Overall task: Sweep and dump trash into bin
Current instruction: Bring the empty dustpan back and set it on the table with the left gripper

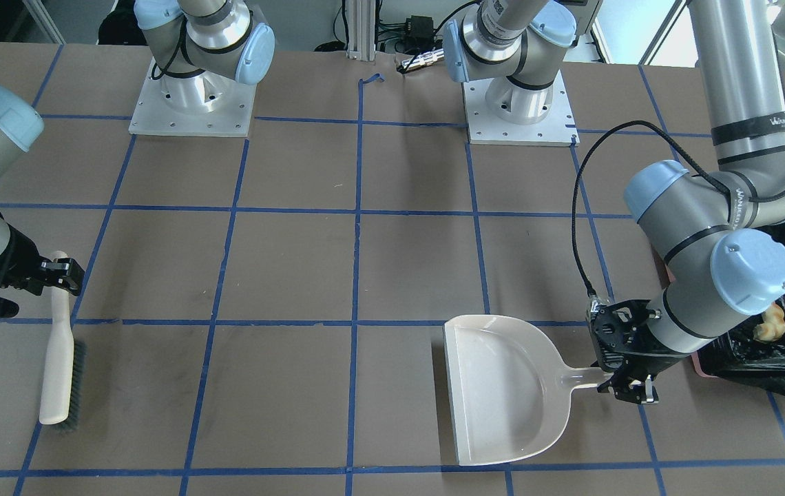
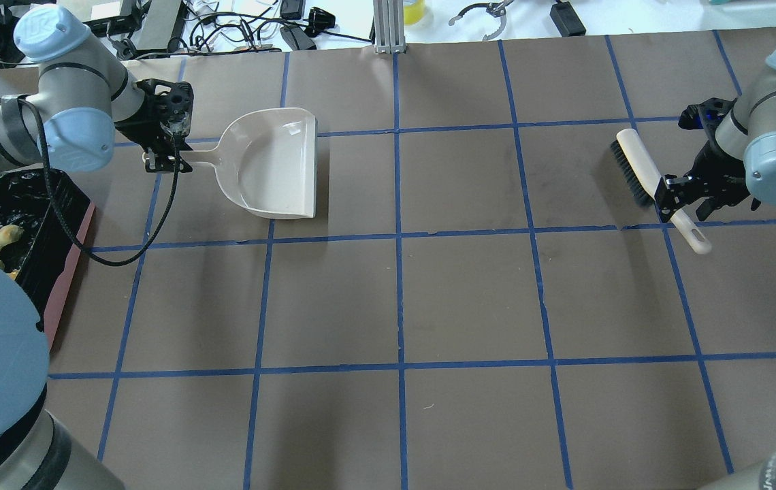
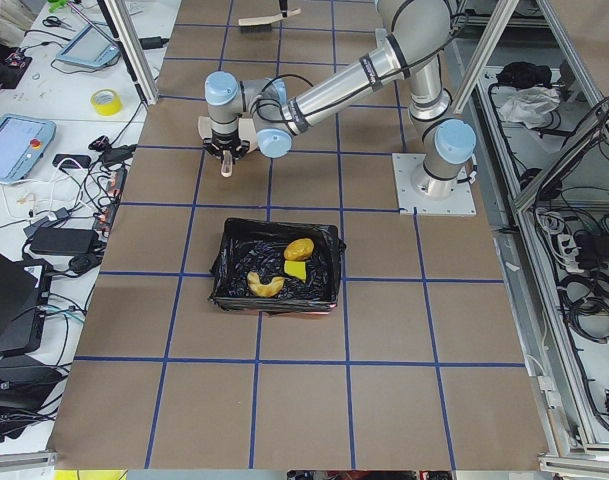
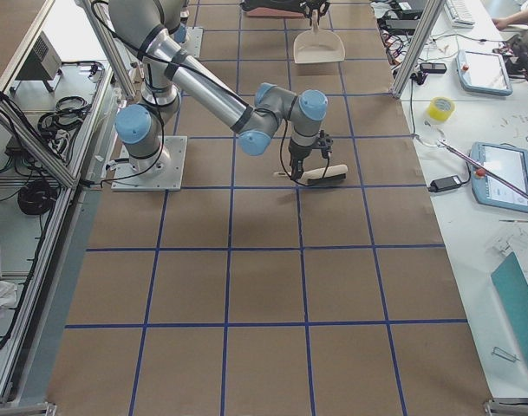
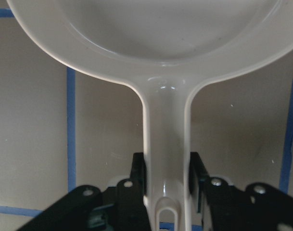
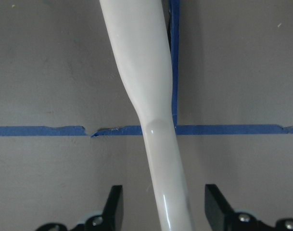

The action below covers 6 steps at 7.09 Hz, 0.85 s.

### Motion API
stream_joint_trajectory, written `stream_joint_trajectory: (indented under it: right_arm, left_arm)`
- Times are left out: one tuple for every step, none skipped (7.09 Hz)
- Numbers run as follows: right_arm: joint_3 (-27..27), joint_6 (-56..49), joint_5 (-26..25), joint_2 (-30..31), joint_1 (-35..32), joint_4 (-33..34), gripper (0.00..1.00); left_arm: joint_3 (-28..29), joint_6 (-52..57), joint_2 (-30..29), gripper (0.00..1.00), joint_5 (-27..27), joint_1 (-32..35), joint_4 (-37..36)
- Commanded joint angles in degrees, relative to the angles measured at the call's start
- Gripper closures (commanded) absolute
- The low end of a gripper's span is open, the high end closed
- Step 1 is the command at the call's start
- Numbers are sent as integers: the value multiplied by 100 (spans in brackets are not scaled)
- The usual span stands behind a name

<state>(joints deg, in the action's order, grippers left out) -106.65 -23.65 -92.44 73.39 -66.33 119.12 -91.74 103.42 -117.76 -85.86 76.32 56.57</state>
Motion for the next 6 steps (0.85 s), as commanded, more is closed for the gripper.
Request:
stream_joint_trajectory:
  right_arm:
    - [4,-122,7,-43,23,24,31]
    - [-5,-114,7,-70,23,7,31]
    - [-83,-105,7,-79,23,-11,30]
    - [-188,-88,7,-70,23,41,26]
    - [-189,-53,7,-61,23,24,25]
    - [-198,-35,7,-44,23,-20,24]
  left_arm:
    - [42,65,-124,100,-246,146,12]
    - [42,-5,-124,100,-264,225,4]
    - [42,-154,-115,70,-308,235,-49]
    - [59,-225,-37,1,-308,235,-58]
    - [51,-574,155,0,-308,278,-58]
    - [7,-1308,375,0,-369,540,12]
